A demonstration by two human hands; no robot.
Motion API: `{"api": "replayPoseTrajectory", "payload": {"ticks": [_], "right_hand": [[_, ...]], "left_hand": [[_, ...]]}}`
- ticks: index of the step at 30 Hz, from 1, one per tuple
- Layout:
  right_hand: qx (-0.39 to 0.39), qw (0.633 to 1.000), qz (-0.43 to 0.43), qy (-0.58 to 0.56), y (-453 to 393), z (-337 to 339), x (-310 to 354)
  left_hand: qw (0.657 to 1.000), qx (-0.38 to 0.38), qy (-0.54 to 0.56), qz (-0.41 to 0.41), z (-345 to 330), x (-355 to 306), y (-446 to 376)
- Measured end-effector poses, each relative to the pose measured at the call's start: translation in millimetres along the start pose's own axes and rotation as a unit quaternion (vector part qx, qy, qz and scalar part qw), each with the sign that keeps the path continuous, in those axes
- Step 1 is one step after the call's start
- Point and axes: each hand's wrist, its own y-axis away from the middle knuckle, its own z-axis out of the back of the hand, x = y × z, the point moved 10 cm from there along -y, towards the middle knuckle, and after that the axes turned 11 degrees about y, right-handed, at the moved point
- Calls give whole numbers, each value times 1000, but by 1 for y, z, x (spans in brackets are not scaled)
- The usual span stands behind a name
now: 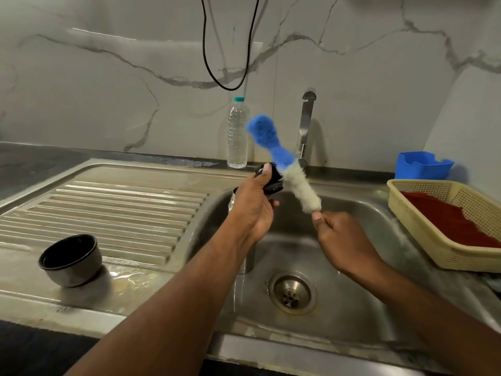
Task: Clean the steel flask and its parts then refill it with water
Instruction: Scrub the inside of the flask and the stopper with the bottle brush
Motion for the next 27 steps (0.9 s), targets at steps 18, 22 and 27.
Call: {"api": "replayPoseTrajectory", "payload": {"ticks": [18,22,27], "right_hand": [[-41,992,27,113,7,13,12],[-100,992,7,74,8,28,11],[-74,991,-10,115,7,24,6]], "left_hand": [[983,8,181,19,-6,-5,4],[992,17,125,19,-7,-2,3],[995,33,96,9,-10,-1,4]]}}
